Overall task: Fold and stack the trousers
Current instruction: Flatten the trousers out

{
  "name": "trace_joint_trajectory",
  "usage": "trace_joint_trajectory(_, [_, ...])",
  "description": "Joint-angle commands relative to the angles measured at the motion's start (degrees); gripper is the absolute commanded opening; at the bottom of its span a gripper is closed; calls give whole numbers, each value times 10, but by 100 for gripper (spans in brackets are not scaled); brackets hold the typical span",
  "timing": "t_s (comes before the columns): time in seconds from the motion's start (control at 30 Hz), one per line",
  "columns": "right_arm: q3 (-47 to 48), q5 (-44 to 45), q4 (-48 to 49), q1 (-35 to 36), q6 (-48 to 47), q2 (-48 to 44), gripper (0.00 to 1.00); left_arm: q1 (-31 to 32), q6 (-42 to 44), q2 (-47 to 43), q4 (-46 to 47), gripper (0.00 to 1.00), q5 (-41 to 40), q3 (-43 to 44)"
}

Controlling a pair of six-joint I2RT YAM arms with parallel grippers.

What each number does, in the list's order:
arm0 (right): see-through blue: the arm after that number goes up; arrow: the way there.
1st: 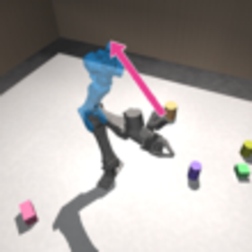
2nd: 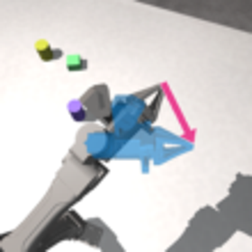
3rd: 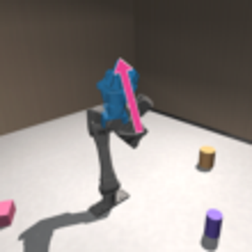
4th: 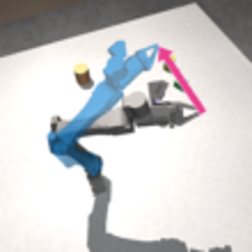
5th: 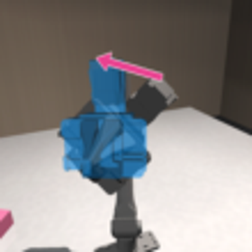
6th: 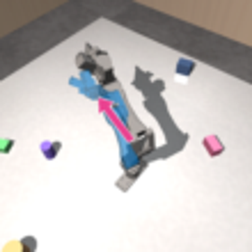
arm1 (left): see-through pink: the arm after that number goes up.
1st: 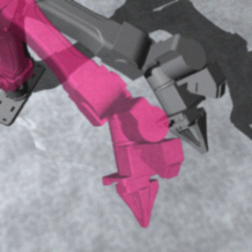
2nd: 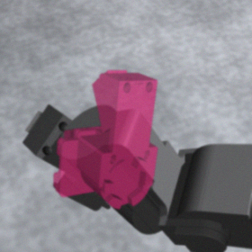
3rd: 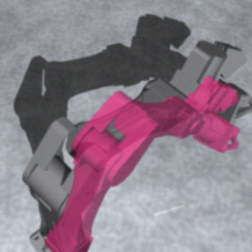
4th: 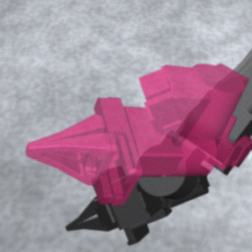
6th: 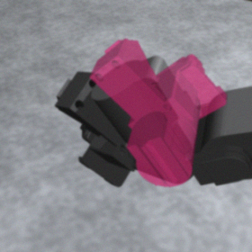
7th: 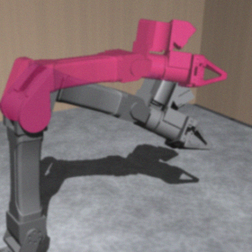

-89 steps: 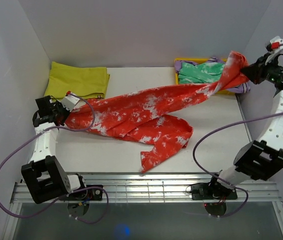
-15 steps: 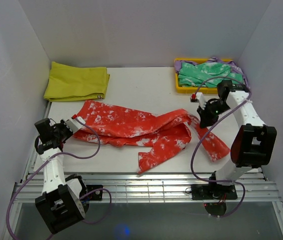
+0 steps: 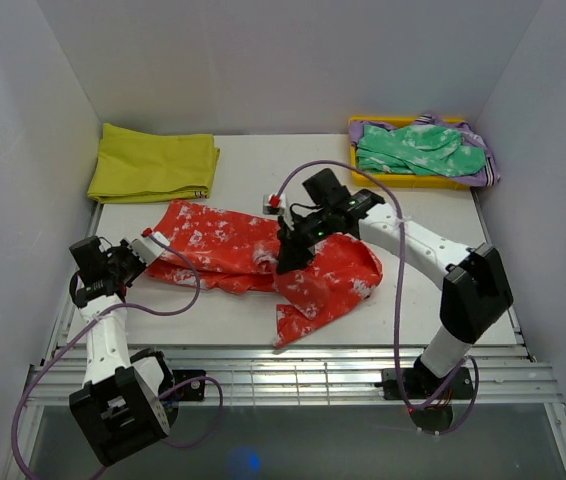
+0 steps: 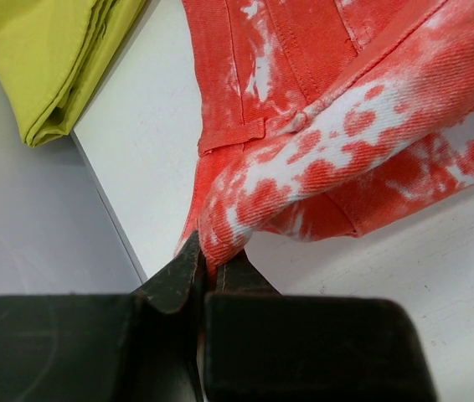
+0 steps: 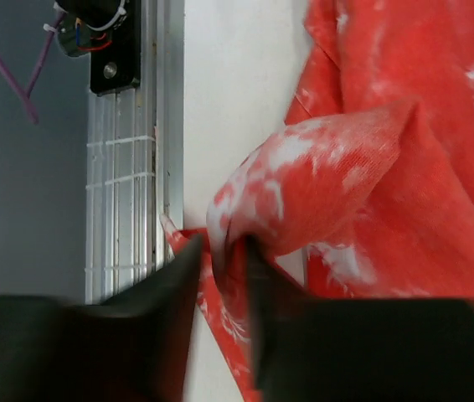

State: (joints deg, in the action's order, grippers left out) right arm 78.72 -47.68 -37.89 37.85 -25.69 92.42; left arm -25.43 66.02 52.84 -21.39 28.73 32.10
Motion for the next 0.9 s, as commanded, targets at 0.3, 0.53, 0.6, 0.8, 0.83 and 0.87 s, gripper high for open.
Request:
trace_joint_trajectory(0.3, [-11,152,-17,0,-83,-45,94,-1,-58,44,-8,0,12,40])
trace_joint_trajectory(0.53, [-126,180,-177,-13,-372,-125,77,-1,-74,69,-8,0,12,54])
trace_joint_trajectory(0.6, [-158,212,-168,-2,-386,-123,78,-1,-76,75,-9,0,8,59])
trace_joint_trajectory(0.8, [-242,257,-33,39,-362,-95,85,-1,-77,79,-10,0,4,65])
trace_joint_trajectory(0.83, [-245,260,-23,55,-355,-87,86,-1,-77,80,-10,0,3,65])
trace_joint_trajectory(0.87, [-248,267,2,63,-346,-82,86,-1,-77,79,-10,0,2,66])
